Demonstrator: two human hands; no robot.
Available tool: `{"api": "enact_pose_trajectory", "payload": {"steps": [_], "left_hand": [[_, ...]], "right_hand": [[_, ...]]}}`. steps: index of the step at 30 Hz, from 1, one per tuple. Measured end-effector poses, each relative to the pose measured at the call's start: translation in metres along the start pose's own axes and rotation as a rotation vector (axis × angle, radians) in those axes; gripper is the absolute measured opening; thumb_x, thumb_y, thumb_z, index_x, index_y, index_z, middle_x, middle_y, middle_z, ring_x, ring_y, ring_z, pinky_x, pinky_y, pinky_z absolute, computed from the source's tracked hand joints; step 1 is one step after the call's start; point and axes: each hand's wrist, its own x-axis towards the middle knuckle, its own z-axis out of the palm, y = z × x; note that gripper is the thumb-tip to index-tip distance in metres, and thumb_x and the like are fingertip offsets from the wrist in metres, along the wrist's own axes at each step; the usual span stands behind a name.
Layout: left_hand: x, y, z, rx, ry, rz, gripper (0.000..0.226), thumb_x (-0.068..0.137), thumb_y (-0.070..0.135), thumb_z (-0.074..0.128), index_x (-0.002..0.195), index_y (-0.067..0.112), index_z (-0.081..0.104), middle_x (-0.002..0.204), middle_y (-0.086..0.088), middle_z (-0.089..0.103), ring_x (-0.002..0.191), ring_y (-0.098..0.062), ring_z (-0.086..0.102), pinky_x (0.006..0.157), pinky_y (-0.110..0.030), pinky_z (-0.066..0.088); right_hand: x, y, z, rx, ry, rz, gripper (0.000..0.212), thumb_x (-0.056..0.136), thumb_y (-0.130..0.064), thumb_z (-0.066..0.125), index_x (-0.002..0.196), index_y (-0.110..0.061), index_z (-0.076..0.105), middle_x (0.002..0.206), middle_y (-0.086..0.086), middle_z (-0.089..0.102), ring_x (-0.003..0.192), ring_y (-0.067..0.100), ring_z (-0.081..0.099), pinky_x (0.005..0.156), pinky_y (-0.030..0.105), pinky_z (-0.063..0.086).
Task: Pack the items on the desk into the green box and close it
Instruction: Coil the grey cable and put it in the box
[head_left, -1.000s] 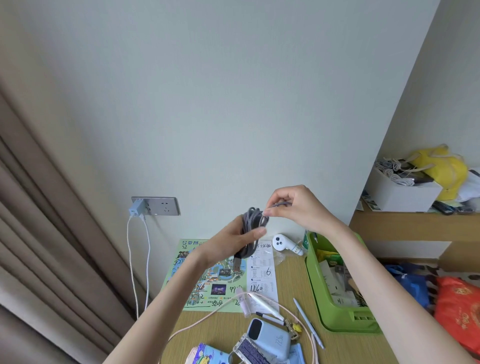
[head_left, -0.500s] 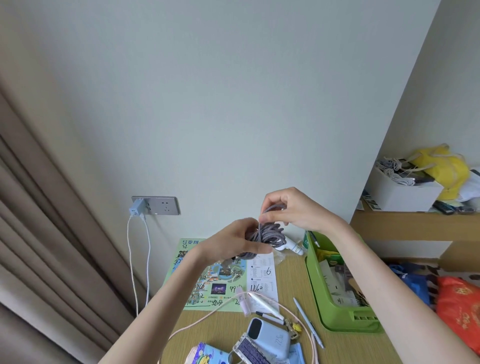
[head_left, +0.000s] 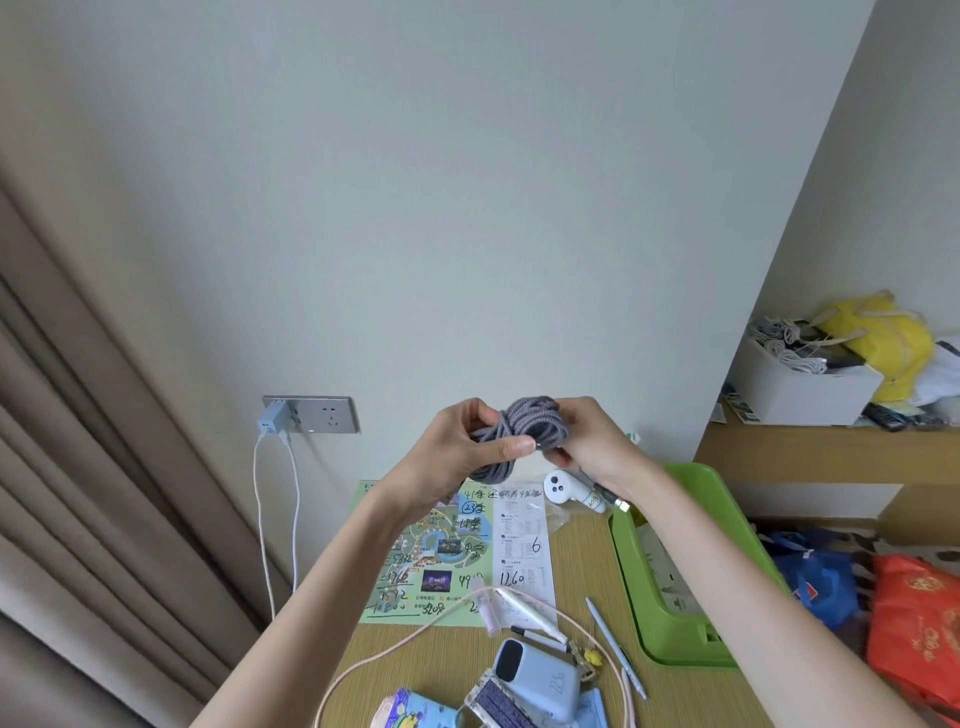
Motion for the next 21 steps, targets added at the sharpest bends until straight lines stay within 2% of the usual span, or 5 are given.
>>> {"api": "enact_pose_trajectory", "payload": {"steps": [4,10,16,18,21], "left_hand": [[0.007,-0.008,-0.005,0.124,0.249,0.027,0.043,0.067,0.024,0.087,0.082,0.012,0.048,0.069,-0.001,0.056,0.055,-0.010,0.044,0.049,-0.016,0.036],[0.013,-0.019,-0.010,0.182,0.446,0.098,0.046,0.068,0.022,0.088,0.085,0.007,0.047,0.060,0.002,0.055,0.041,-0.004,0.044,0.042,-0.015,0.036],[0.014,-0.030,-0.019,0.330,0.332,0.091,0.047,0.070,0.024,0.086,0.081,0.006,0.044,0.065,-0.008,0.055,0.045,-0.008,0.044,0.044,-0.018,0.037],[0.013,-0.034,-0.021,0.338,0.265,0.082,0.046,0.070,0.023,0.086,0.077,0.011,0.043,0.065,-0.006,0.055,0.046,-0.009,0.042,0.045,-0.018,0.036],[0.012,-0.037,-0.020,0.345,0.145,0.051,0.046,0.068,0.023,0.087,0.075,0.012,0.043,0.061,0.002,0.055,0.048,-0.009,0.044,0.048,-0.020,0.038]], "right_hand": [[-0.005,0.005,0.009,-0.067,-0.045,-0.004,0.023,0.092,-0.013,0.062,0.070,-0.011,0.065,0.047,-0.005,0.058,0.037,0.008,0.043,0.039,0.020,0.033],[-0.008,0.005,0.015,-0.168,-0.178,0.030,0.018,0.096,-0.009,0.056,0.105,-0.004,0.071,0.069,0.004,0.067,0.042,0.011,0.049,0.039,0.018,0.038],[-0.009,-0.012,0.000,-0.387,-0.197,0.017,0.021,0.092,-0.020,0.060,0.076,-0.017,0.073,0.049,-0.005,0.051,0.041,0.011,0.040,0.043,0.022,0.033],[-0.008,-0.019,-0.010,-0.396,-0.188,-0.002,0.027,0.091,-0.026,0.061,0.066,-0.018,0.070,0.046,-0.009,0.040,0.044,0.012,0.031,0.045,0.024,0.026],[-0.007,-0.025,-0.023,-0.366,-0.233,-0.012,0.032,0.094,-0.028,0.060,0.066,-0.014,0.069,0.047,-0.010,0.043,0.044,0.009,0.037,0.045,0.020,0.032]]}}
